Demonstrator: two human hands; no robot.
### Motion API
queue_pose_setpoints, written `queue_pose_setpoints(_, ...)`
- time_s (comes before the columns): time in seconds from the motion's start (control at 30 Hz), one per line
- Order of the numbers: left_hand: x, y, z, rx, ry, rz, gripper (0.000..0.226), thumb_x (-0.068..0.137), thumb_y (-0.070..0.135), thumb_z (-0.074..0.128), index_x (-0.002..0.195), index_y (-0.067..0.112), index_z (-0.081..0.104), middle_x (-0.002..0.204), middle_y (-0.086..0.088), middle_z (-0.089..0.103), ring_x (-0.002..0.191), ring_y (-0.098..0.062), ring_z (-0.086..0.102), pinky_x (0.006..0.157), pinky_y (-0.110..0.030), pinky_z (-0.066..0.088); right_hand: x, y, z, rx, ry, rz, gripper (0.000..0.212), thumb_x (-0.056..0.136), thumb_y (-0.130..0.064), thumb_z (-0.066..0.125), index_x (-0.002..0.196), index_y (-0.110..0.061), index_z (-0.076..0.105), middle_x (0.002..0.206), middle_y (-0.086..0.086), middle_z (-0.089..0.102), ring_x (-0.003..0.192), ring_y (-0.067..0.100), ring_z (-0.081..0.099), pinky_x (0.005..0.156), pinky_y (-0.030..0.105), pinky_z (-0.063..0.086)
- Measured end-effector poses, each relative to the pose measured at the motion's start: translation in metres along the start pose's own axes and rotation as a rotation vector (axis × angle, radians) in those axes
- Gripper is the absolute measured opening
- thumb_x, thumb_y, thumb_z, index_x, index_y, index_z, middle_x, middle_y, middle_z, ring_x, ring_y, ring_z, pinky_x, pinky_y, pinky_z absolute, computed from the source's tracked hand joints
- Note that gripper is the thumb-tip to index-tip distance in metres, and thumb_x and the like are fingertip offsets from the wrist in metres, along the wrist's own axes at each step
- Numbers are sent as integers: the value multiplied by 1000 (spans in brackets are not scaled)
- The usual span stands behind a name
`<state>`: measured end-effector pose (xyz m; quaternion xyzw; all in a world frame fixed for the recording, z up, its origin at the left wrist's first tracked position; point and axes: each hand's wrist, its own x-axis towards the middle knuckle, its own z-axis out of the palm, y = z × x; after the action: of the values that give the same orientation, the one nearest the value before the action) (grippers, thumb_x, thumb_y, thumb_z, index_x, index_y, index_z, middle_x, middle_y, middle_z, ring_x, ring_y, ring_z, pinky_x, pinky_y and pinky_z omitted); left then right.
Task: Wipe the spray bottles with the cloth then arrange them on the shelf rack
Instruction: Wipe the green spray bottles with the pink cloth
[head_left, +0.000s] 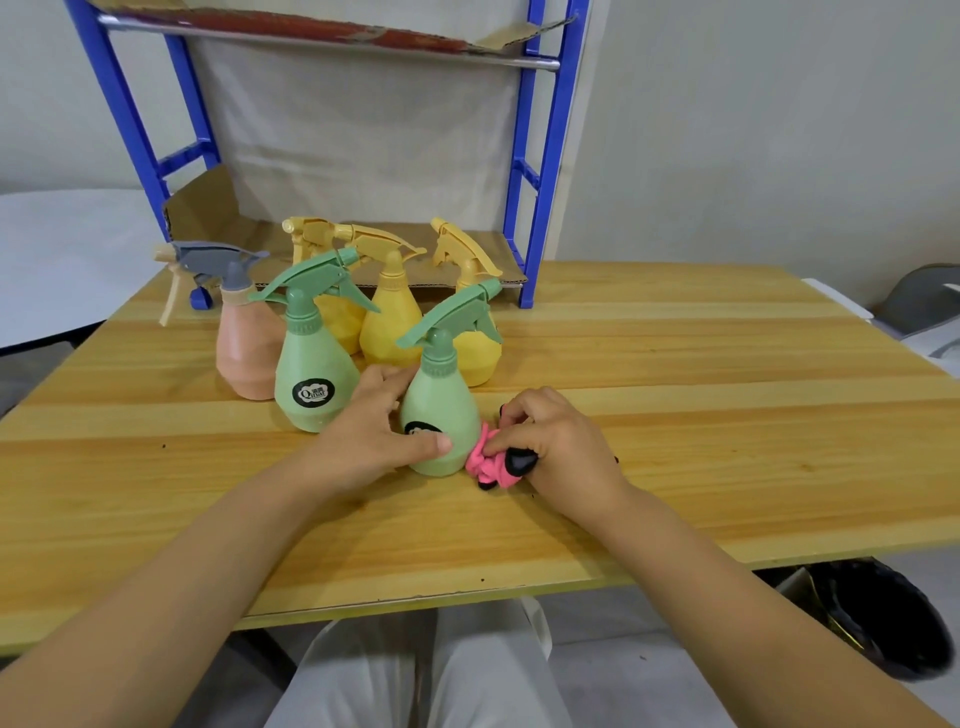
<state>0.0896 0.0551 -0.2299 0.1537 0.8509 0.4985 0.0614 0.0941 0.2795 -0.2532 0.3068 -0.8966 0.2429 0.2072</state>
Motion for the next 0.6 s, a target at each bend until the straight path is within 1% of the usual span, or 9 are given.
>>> queue_pose_setpoints(0.07, -1, 3, 2, 17, 55, 31, 82, 51, 56, 73, 124, 42, 38, 110, 16, 41, 98, 10, 43, 72, 2, 35, -1, -3, 1, 11, -24, -36, 31, 62, -4, 82, 83, -26, 76, 85, -2, 60, 80, 23, 55, 53, 35, 48)
queue_pose_setpoints(0.13, 2, 5, 0, 8, 86, 39, 76, 63, 33, 80, 126, 40, 39, 107, 26, 46, 93, 18, 45, 68, 5, 35, 0, -1, 2, 31, -44, -19, 33, 62, -3, 82, 82, -28, 75, 86, -3, 60, 81, 22, 55, 53, 37, 49)
queue_pose_setpoints(0.2, 4, 7, -4, -3, 76, 20, 75, 70, 16, 79, 133, 31, 42, 105, 30, 51, 92, 19, 48, 68, 5, 37, 1, 2, 2, 33, -44, 13, 37, 60, 1, 82, 82, -28, 75, 87, -4, 60, 83, 20, 54, 55, 37, 49)
queue_pose_setpoints(0.3, 3, 10, -4, -18, 38, 12, 70, 73, 9, 74, 133, 27, 44, 108, 28, 53, 96, 16, 50, 73, 2, 38, 3, 8, 1, 5, -7, 56, 41, 61, 9, 77, 82, -27, 75, 86, -2, 59, 83, 22, 55, 58, 34, 48)
queue_pose_setpoints(0.37, -1, 10, -2, -34, 20, 8, 68, 71, 17, 76, 128, 31, 44, 109, 28, 51, 98, 15, 47, 74, 0, 36, 4, 14, -2, -25, 45, 91, 41, 63, 9, 76, 85, -25, 76, 86, 0, 58, 83, 26, 56, 59, 34, 49)
queue_pose_setpoints(0.4, -3, 10, -1, -43, 17, 7, 68, 66, 28, 77, 124, 34, 43, 109, 27, 49, 98, 15, 47, 73, 1, 36, 3, 17, -3, -29, 84, 111, 40, 64, 8, 76, 86, -25, 76, 85, 0, 58, 83, 26, 56, 60, 36, 49)
queue_pose_setpoints(0.47, -7, 10, 2, -51, 37, 12, 78, 49, 53, 70, 120, 38, 42, 112, 25, 49, 100, 13, 47, 73, -3, 38, 0, 20, -10, -1, 193, 159, 39, 66, 5, 78, 89, -25, 76, 86, -2, 56, 85, 22, 55, 63, 40, 50)
queue_pose_setpoints(0.53, -9, 8, 5, -57, 82, 20, 82, 42, 61, 66, 118, 43, 41, 115, 21, 48, 101, 11, 46, 73, -5, 37, -4, 16, -23, 43, 359, 171, 36, 67, 0, 79, 94, -24, 75, 89, -5, 54, 89, 21, 53, 70, 38, 49)
queue_pose_setpoints(0.6, -9, 7, 8, -68, 120, 44, 82, 42, 62, 67, 118, 46, 38, 119, 16, 44, 105, 6, 46, 75, -5, 35, -5, 4, -38, 66, 552, 108, 33, 70, 0, 77, 96, -18, 73, 93, -7, 51, 90, 24, 54, 74, 36, 47)
